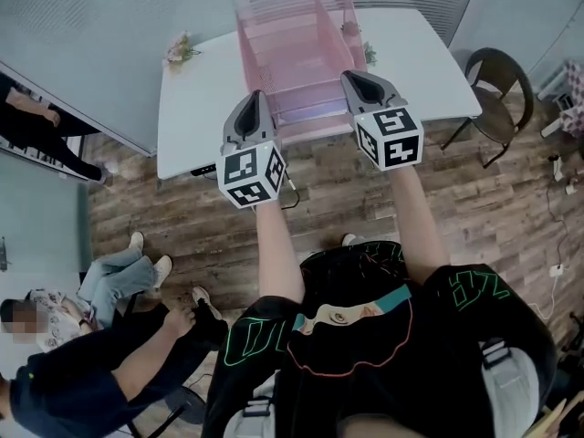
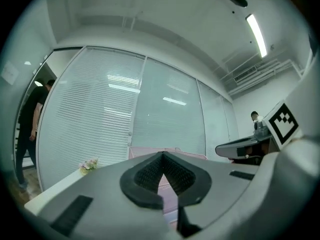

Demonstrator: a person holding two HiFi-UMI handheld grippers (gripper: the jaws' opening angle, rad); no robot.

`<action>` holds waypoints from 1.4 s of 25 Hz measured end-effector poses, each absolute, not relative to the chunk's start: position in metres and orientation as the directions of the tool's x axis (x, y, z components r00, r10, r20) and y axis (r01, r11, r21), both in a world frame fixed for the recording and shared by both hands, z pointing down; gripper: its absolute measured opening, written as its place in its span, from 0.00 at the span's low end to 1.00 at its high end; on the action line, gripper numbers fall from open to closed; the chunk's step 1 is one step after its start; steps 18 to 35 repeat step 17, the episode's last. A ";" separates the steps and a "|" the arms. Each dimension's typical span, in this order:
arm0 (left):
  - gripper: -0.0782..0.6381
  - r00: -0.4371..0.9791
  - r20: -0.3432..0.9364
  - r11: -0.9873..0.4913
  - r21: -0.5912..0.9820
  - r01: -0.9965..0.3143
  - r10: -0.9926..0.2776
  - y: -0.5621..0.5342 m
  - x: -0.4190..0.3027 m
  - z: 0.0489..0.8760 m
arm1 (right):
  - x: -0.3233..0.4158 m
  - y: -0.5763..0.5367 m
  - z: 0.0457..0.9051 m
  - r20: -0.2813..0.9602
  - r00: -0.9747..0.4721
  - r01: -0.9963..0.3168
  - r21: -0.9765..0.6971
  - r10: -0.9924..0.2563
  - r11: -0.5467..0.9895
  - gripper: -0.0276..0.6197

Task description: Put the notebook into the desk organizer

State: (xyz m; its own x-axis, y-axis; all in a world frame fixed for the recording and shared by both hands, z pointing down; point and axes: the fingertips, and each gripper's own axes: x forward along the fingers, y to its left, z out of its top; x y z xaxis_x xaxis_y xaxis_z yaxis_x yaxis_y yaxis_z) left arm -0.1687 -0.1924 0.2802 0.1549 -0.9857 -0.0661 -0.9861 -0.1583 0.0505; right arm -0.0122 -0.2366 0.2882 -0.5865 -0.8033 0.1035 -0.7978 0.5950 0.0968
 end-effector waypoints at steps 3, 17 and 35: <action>0.11 0.160 -0.062 -0.162 0.044 -0.986 -0.985 -0.191 -0.167 0.282 | -0.011 -0.236 0.285 0.090 -0.586 -0.800 0.097 -0.806 0.592 0.05; 0.11 0.127 -0.097 -0.131 0.043 -0.990 -0.987 -0.190 -0.161 0.272 | 0.005 -0.234 0.272 0.030 -0.584 -0.806 0.100 -0.811 0.584 0.05; 0.11 0.127 -0.097 -0.131 0.043 -0.990 -0.987 -0.190 -0.161 0.272 | 0.005 -0.234 0.272 0.030 -0.584 -0.806 0.100 -0.811 0.584 0.05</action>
